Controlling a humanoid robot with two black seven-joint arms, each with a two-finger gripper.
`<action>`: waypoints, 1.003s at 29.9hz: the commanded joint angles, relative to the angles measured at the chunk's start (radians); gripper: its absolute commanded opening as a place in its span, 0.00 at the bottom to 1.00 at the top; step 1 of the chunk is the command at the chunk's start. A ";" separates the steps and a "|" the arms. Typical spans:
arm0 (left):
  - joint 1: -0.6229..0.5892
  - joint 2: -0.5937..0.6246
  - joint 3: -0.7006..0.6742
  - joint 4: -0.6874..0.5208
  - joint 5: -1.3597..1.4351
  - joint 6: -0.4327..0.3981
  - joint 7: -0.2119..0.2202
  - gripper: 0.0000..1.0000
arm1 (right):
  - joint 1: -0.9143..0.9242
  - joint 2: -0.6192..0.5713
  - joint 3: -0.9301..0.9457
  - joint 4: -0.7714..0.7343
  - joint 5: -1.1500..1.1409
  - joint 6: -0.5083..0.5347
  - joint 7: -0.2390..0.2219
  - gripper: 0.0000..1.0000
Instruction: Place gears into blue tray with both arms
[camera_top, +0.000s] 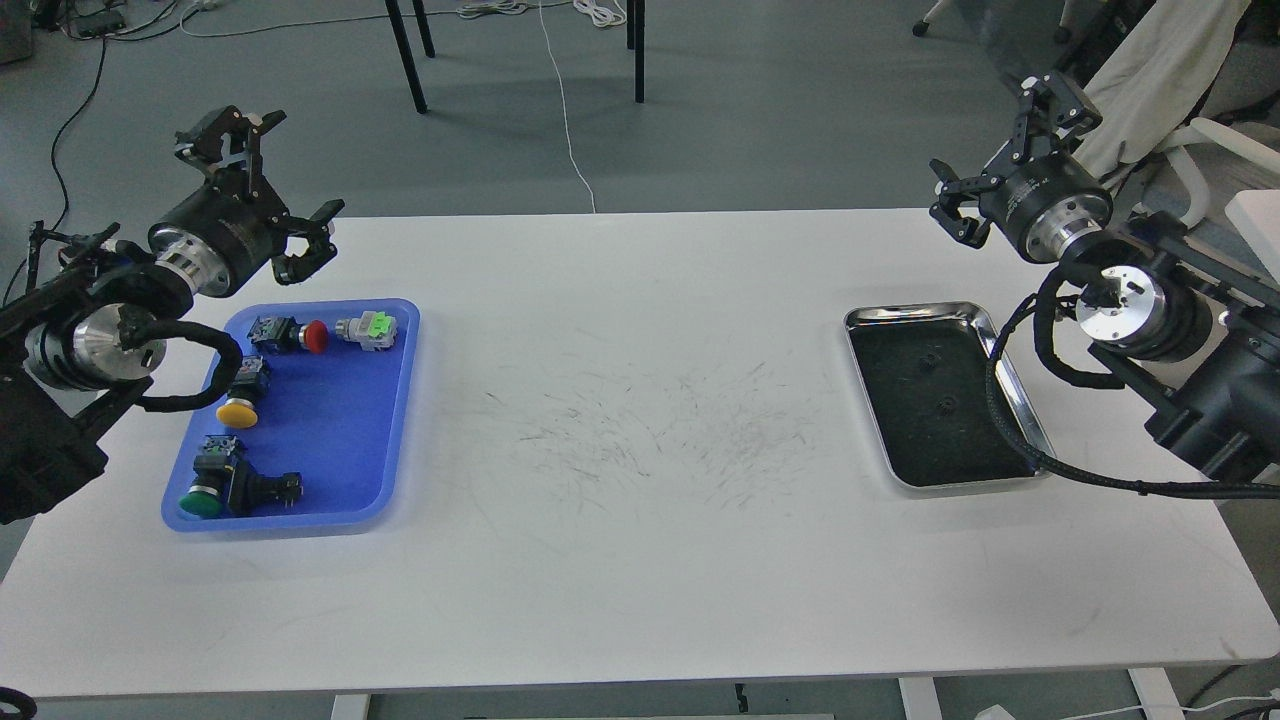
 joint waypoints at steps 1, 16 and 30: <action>-0.001 0.000 0.000 0.007 0.000 -0.001 -0.001 0.99 | 0.000 -0.002 -0.003 0.000 0.000 0.000 0.000 0.99; 0.008 -0.021 -0.001 0.047 0.003 -0.009 -0.004 0.99 | -0.009 -0.025 0.009 0.024 0.006 -0.006 -0.002 0.99; -0.020 -0.029 -0.003 0.056 0.003 -0.003 -0.002 0.99 | 0.007 -0.156 -0.059 0.073 -0.042 0.012 -0.006 0.99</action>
